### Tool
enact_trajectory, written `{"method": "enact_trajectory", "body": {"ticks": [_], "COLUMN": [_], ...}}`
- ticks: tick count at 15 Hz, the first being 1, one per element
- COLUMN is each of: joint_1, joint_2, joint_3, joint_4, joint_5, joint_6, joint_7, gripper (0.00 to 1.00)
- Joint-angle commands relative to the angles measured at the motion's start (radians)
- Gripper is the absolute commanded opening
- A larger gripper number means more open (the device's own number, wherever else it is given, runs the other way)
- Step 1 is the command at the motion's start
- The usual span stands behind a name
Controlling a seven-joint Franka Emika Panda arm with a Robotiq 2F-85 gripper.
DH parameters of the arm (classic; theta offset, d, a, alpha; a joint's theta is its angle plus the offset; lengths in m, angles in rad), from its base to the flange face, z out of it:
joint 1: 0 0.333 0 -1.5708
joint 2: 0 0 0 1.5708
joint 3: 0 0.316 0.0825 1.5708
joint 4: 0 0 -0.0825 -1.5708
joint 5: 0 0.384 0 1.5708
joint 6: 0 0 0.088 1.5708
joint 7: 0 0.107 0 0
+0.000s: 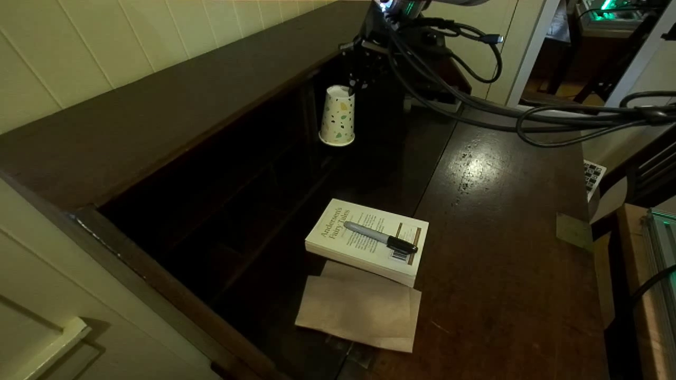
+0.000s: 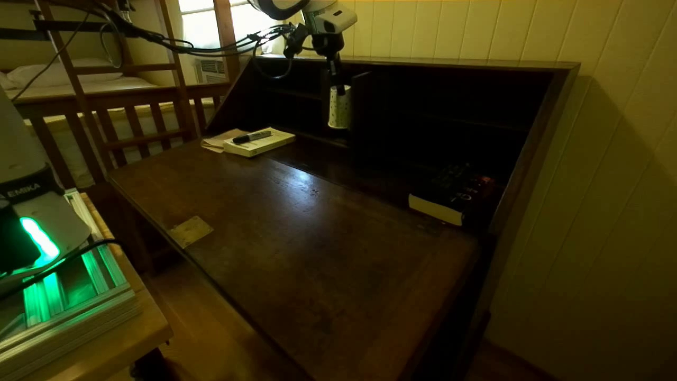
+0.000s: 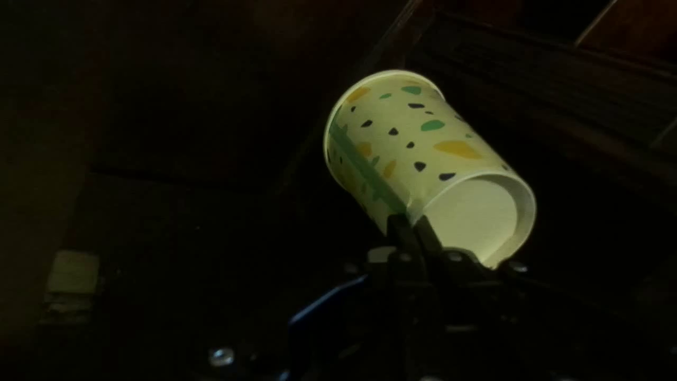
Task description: Open the small door completely, then place the cup inside, and then close the door
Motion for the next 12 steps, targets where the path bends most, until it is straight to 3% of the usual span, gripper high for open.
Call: {"method": "enact_trajectory", "body": {"ticks": [1,12], "joint_1": [-0.003,0.000], "joint_2": [0.036,0.105], "joint_3": [0.016,0.007], "joint_4": [0.031,0.058], "joint_5": [0.056,0.047], "joint_6": [0.027,0.106], "joint_7": [-0.019,-0.004], "gripper": [0.01,0.01]}}
